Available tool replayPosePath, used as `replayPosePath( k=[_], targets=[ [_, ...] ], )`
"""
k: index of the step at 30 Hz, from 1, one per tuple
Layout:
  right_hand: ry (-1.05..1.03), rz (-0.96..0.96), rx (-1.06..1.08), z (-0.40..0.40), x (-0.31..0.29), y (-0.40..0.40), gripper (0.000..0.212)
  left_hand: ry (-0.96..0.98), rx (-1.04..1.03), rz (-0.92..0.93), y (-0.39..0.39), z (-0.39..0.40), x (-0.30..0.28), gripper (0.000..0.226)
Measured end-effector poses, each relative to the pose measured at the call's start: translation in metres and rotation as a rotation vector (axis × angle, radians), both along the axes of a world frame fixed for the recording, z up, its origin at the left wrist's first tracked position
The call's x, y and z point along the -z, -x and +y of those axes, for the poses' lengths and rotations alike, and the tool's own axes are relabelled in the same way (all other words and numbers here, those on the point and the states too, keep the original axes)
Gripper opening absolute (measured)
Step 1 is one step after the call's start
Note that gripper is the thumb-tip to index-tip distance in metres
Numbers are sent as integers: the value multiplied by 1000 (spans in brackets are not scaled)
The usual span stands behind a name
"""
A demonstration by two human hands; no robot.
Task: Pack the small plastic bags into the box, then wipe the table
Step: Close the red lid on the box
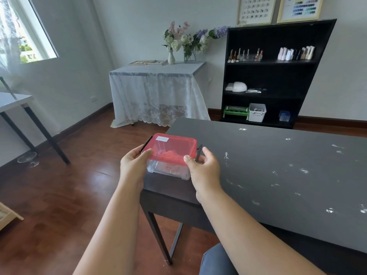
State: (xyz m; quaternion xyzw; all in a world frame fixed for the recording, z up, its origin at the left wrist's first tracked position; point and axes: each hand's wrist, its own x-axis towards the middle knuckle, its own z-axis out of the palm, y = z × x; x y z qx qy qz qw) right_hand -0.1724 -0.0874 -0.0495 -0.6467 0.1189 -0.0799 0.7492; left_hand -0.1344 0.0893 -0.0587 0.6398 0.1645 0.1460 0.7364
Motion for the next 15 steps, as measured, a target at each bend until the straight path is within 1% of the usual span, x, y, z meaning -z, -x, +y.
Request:
replayPosePath(
  k=[4, 6, 10, 15],
  targets=[
    [-176, 8, 40, 5, 5, -1, 57, 69, -29, 17, -1, -1, -3, 26],
    [-175, 7, 53, 6, 7, -2, 53, 67, -42, 15, -2, 0, -3, 26],
    [-31, -40, 57, 5, 7, -9, 48, 7, -41, 5, -5, 4, 1, 24],
    [216, -101, 40, -5, 4, -34, 47, -116, 20, 8, -24, -2, -4, 24]
  ],
)
